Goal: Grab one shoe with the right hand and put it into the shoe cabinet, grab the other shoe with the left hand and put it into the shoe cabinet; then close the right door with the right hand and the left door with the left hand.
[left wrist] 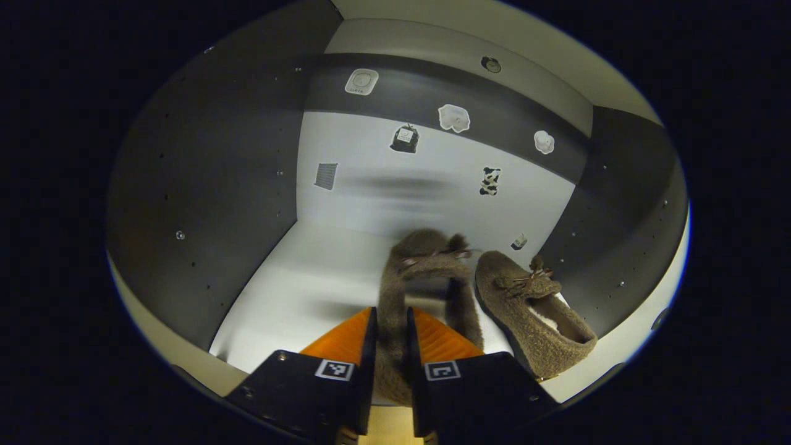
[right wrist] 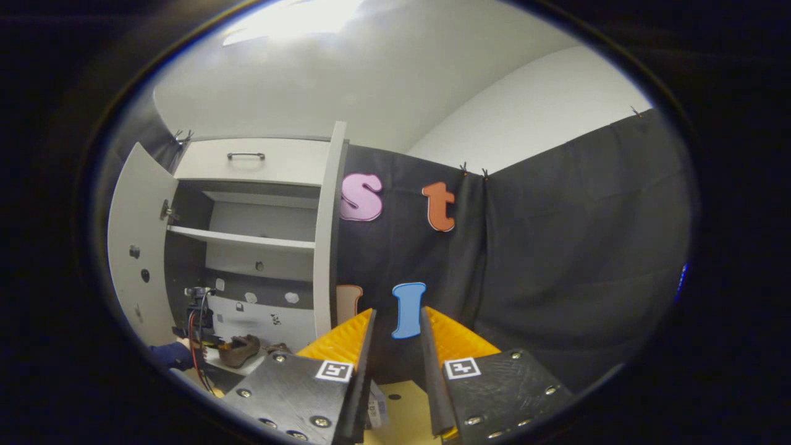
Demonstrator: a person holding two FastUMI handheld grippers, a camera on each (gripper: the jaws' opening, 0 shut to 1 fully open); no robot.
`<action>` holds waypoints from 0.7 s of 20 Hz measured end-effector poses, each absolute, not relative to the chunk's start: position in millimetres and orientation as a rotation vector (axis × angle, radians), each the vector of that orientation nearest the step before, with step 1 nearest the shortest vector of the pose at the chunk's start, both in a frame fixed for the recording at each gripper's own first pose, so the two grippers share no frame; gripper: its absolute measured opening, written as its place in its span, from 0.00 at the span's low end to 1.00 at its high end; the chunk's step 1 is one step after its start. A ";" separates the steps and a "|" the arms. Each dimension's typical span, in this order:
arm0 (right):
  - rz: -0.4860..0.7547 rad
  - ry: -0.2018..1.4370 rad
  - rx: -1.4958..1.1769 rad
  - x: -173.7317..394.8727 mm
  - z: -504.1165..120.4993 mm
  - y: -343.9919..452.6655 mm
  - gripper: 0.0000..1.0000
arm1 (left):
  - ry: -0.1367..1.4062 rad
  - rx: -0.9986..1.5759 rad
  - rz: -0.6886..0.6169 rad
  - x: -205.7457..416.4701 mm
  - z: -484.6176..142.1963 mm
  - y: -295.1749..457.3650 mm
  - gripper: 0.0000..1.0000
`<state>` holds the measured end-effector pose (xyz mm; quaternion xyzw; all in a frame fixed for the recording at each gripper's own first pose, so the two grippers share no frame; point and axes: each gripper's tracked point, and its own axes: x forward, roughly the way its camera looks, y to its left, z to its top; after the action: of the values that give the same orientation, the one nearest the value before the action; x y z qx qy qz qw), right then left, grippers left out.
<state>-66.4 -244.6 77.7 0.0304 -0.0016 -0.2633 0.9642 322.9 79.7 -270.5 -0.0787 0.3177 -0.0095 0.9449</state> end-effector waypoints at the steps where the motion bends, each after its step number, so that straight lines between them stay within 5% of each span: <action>1: -0.535 -0.002 0.063 -68.5 76.7 -245.6 0.40 | 0.654 -0.156 -0.019 320.6 -270.9 79.6 0.32; 5: -0.527 0.015 0.069 -69.7 70.9 -245.1 0.36 | 0.646 -0.144 -0.041 309.8 -257.0 75.9 0.49; 6: -0.518 0.022 0.073 -68.7 69.0 -243.8 0.40 | 0.638 -0.146 -0.066 306.2 -253.1 71.8 0.73; 8: -0.501 0.040 0.082 -64.1 61.3 -240.9 0.36 | 0.611 -0.128 -0.097 293.7 -233.2 69.3 0.68; 10: -0.479 0.055 0.091 -58.9 52.8 -236.5 0.40 | 0.560 -0.112 -0.126 281.1 -207.1 64.5 0.77; 11: -0.468 0.066 0.095 -54.1 46.4 -233.7 0.40 | 0.528 -0.108 -0.146 273.1 -192.6 60.7 0.71; 12: -0.460 0.078 0.097 -51.3 40.9 -231.5 0.40 | 0.498 -0.098 -0.168 263.7 -177.1 56.7 0.77; 13: -0.452 0.092 0.103 -51.9 36.8 -230.0 0.40 | 0.478 -0.084 -0.193 252.1 -163.3 51.6 0.70; 14: -0.439 0.098 0.111 -52.2 34.4 -227.9 0.41 | 0.459 -0.068 -0.225 238.1 -148.0 45.9 0.80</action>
<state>-52.2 -227.9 34.4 0.0551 0.0487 -0.2174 0.9733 238.1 45.9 -148.0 -0.0335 0.2268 -0.1110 0.9670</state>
